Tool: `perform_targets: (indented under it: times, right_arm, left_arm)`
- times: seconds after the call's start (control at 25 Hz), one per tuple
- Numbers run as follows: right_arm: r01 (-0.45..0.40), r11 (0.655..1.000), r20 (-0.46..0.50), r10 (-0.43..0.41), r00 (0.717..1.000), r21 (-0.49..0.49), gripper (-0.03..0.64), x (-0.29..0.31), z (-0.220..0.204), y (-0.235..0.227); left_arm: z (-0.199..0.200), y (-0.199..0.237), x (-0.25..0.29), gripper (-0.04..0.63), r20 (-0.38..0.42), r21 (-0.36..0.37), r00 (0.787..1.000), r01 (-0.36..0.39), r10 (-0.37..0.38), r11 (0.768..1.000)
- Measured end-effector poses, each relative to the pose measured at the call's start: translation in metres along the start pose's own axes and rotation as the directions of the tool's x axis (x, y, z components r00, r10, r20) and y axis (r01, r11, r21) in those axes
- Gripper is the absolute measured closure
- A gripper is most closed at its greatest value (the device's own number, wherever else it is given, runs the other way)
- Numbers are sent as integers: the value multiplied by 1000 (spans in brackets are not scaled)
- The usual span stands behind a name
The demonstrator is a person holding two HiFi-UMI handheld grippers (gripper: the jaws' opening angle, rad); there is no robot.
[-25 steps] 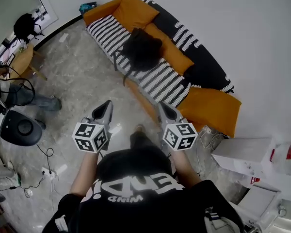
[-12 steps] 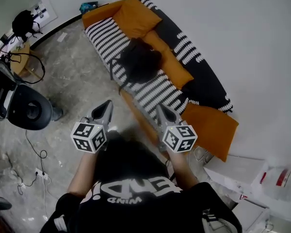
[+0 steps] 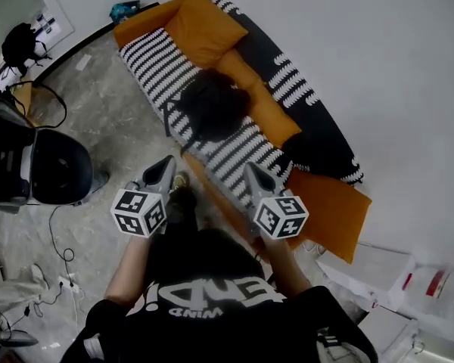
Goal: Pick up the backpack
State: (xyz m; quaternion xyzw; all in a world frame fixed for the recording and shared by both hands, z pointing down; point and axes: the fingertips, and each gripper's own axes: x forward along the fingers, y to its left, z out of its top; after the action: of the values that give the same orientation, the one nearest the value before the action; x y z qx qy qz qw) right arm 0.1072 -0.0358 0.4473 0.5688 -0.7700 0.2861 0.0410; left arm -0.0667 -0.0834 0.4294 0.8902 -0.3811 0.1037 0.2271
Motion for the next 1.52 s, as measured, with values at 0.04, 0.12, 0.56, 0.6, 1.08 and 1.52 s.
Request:
perform_targets:
  times: [0.04, 0.12, 0.56, 0.6, 1.08, 1.52]
  right_arm:
    - [6, 1000, 1, -6, 1000, 2, 617, 12, 7, -1]
    - [23, 1000, -2, -23, 1000, 4, 617, 35, 21, -2]
    - [98, 994, 30, -99, 995, 46, 617, 144, 94, -4]
    - [111, 992, 32, -113, 993, 53, 617, 154, 98, -5]
    - [221, 975, 7, -222, 975, 37, 586, 174, 109, -34]
    - [134, 989, -58, -131, 990, 67, 356, 203, 97, -61]
  left_arm:
    - [6, 10, 10, 595, -7, -1, 1000, 8, -8, 1000]
    - [21, 29, 29, 595, -17, 0, 999, 30, -30, 1000]
    - [93, 106, 119, 595, -77, 41, 984, 164, -160, 986]
    - [97, 113, 127, 595, -85, 40, 982, 175, -171, 984]
    - [111, 127, 176, 504, -114, 26, 969, 225, -221, 974]
    - [91, 134, 217, 272, -154, 27, 967, 210, -204, 977]
